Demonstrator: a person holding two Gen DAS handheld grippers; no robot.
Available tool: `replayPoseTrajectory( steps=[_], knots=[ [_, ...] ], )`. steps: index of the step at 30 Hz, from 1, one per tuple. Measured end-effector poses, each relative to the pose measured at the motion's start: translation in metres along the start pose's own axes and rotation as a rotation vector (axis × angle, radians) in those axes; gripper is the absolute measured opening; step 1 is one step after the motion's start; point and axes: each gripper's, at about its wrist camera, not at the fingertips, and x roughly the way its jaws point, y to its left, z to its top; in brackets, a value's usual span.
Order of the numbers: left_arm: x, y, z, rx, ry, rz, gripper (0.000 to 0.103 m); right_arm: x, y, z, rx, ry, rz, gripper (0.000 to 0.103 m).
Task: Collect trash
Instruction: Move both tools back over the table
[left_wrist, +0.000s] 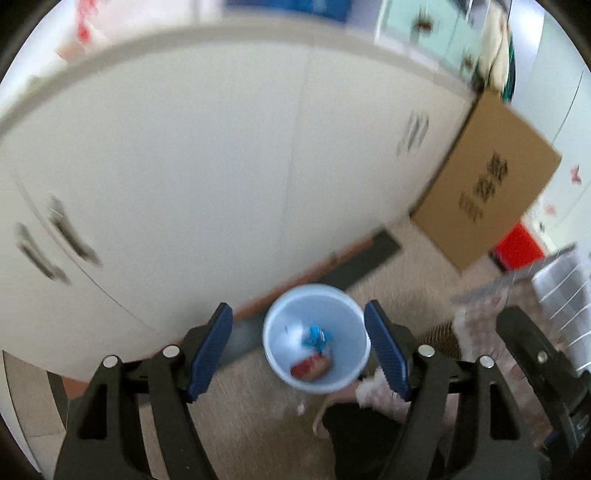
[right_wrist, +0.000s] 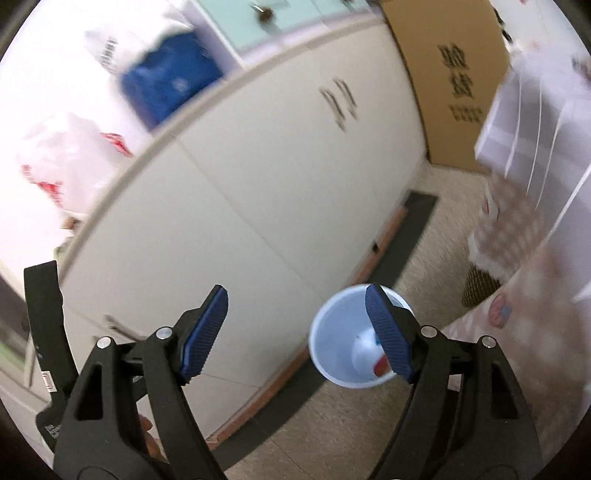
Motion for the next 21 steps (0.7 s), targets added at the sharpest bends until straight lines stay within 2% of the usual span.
replayPoseTrajectory(
  steps=[3, 8, 12, 18, 21],
  knots=[
    [-0.045, -0.010, 0.009, 0.011, -0.090, -0.027, 0.074, -0.047, 0.019, 0.008, -0.060, -0.076, 0.039, 0.076],
    [-0.100, -0.055, 0.006, 0.115, -0.172, -0.122, 0.076, -0.122, 0.022, 0.021, -0.111, -0.206, -0.010, 0.078],
    [-0.132, -0.103, -0.010, 0.194, -0.183, -0.220, 0.076, -0.180, -0.012, 0.029, -0.099, -0.290, -0.140, 0.078],
    [-0.166, -0.198, -0.052, 0.405, -0.191, -0.333, 0.076, -0.261, -0.085, 0.017, -0.014, -0.363, -0.377, 0.078],
    [-0.172, -0.242, -0.077, 0.518, -0.158, -0.396, 0.076, -0.294, -0.133, 0.009, 0.107, -0.358, -0.403, 0.078]
  ],
)
